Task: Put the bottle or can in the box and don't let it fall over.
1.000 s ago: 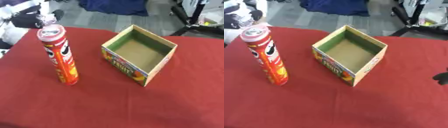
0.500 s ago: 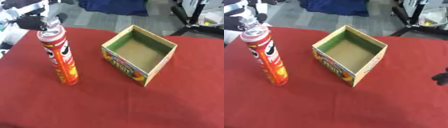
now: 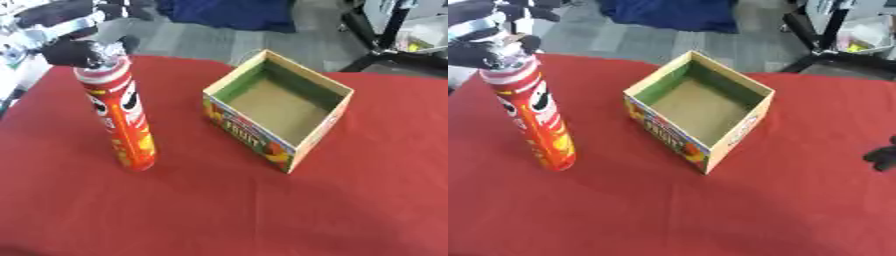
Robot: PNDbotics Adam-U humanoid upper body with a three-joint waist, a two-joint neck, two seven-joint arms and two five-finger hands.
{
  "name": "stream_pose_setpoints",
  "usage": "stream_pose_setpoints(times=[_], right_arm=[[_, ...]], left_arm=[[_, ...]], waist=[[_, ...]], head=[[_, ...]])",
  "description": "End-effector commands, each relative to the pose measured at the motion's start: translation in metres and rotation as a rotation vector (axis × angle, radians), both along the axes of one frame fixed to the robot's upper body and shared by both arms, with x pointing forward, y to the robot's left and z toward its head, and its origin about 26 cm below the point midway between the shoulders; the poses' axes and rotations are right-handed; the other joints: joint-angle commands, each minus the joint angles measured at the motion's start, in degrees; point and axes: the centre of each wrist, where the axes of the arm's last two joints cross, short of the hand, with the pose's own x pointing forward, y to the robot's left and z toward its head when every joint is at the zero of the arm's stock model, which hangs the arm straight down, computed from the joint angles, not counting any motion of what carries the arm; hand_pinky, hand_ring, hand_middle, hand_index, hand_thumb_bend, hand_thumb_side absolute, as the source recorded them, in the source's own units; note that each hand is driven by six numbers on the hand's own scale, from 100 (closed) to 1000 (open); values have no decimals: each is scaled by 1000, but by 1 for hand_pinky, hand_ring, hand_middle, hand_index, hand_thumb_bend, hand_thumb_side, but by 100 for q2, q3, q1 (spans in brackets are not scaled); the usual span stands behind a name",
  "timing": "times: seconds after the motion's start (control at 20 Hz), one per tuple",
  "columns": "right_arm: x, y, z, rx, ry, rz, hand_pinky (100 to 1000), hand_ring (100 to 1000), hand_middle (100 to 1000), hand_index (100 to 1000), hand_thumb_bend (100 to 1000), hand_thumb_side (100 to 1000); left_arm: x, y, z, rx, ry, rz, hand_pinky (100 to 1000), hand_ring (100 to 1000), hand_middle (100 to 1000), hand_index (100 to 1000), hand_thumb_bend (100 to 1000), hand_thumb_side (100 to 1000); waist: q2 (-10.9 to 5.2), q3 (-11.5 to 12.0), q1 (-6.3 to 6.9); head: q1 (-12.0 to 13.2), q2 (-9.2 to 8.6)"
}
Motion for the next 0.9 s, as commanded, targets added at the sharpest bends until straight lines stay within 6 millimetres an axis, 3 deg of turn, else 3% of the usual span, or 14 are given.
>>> stream_pose_setpoints(times=[0.05,0.35,0.9], right_arm=[[0,-2,7,-43,-22,7,686,599,719,951,100,526],[1,-1,7,-45,-23,8,687,599,718,950,100,526],[1,-1,6,-47,-27,8,688,599,718,950,100,526]], left_arm=[[-3,1,14,7,-34,1,1000,1000,988,949,100,999],[2,3,2,35,32,17,1000,1000,984,948,100,1000],[3,6,-3,19,116,19,988,993,978,925,100,1000]], waist=[[-106,-8,13],[-95,-16,11],[-82,-12,-14]], head=[[22,-50],[36,-44],[57,-65]])
